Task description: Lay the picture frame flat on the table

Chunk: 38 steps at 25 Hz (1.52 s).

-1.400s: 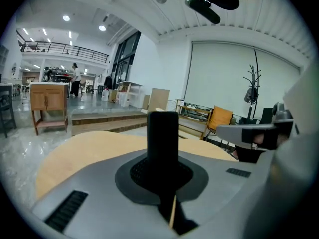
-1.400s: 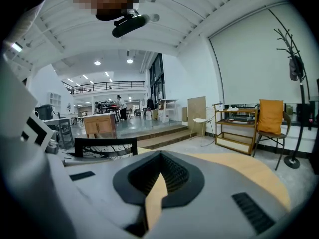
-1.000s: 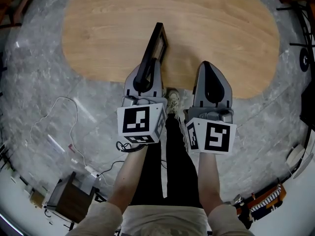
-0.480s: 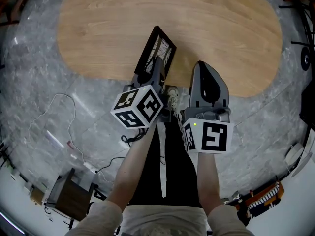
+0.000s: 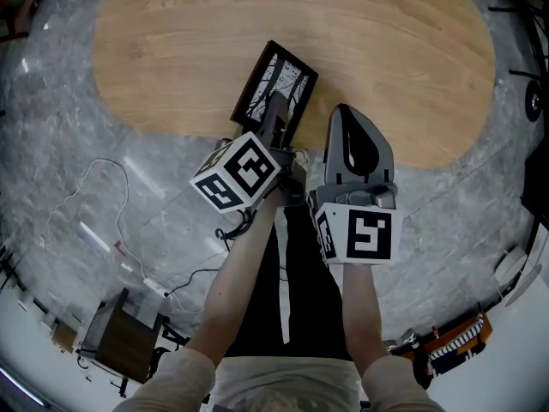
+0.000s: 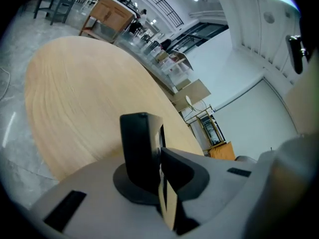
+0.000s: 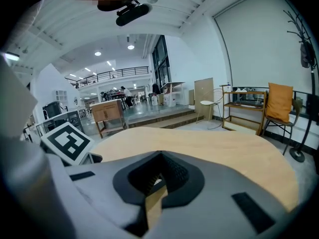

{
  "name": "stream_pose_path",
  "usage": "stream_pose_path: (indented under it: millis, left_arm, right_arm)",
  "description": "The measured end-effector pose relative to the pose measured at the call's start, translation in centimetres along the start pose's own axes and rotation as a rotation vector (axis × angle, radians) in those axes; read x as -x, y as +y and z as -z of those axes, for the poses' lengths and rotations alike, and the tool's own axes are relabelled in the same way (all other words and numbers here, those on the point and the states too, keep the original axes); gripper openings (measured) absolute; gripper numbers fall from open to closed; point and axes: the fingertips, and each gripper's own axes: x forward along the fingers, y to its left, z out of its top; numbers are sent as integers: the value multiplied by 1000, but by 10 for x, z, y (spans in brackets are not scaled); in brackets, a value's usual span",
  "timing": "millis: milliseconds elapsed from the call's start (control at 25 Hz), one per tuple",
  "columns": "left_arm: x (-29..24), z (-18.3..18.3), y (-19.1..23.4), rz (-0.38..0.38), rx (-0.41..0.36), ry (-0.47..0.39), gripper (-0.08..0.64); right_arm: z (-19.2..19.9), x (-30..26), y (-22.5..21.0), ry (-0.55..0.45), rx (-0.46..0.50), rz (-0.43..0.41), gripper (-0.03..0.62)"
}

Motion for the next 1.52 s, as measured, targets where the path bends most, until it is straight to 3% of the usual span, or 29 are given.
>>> stream_pose_path:
  millis: [120,320,560,1080,1320,1520]
  left_arm:
    - [-1,1,2,-39,12,-8,21]
    - [-1,0,14,-135,39,-10,83]
    - [-2,7,26,-198,91,3,146]
    - [-1,19,50,-378,43,50,305]
    - [1,18,59,-499,98,60,337]
    - [0,15,58,-501,157,43,356]
  right_arm:
    - [2,-1,1,9,11,-12,6]
    - [3,-3,3,21,10,-27,6]
    - [3,-5,-2,28,13,-38,6]
    - [10,-8,-2,58,16,-42,6]
    - [8,-8,-2,51,17,-36,6]
    - [3,-7,-4,48,23,-38,6]
